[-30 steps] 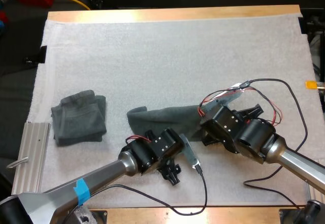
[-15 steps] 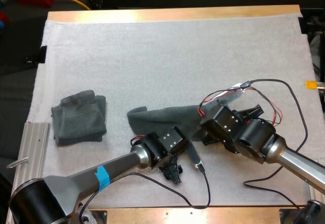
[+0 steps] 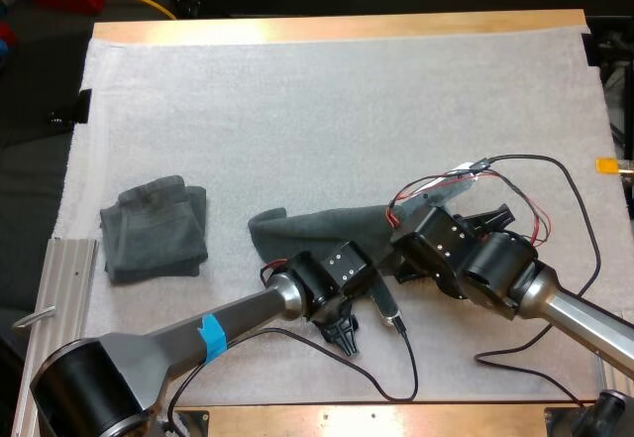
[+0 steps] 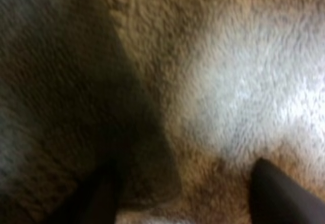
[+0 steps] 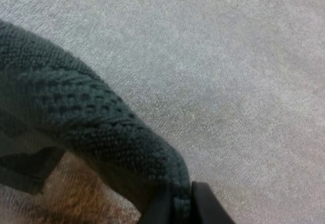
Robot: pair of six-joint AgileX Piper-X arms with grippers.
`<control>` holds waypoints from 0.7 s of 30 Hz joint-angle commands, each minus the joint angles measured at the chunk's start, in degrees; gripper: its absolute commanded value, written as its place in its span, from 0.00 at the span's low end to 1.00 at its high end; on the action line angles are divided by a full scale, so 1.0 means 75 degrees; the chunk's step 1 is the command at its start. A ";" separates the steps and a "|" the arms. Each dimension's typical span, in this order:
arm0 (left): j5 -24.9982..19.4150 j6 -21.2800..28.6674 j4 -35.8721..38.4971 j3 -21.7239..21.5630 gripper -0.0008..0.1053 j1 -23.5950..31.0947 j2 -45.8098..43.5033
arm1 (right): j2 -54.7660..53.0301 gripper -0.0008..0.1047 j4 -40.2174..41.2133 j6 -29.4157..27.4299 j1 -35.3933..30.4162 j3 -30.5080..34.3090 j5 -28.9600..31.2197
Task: Pick towel from pile, fold and stack
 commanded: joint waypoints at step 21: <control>-0.0384 -0.0002 0.0172 -0.0308 0.50 -0.0019 -0.0067 | -0.0057 0.02 0.0066 0.0115 -0.0045 -0.0018 -0.0042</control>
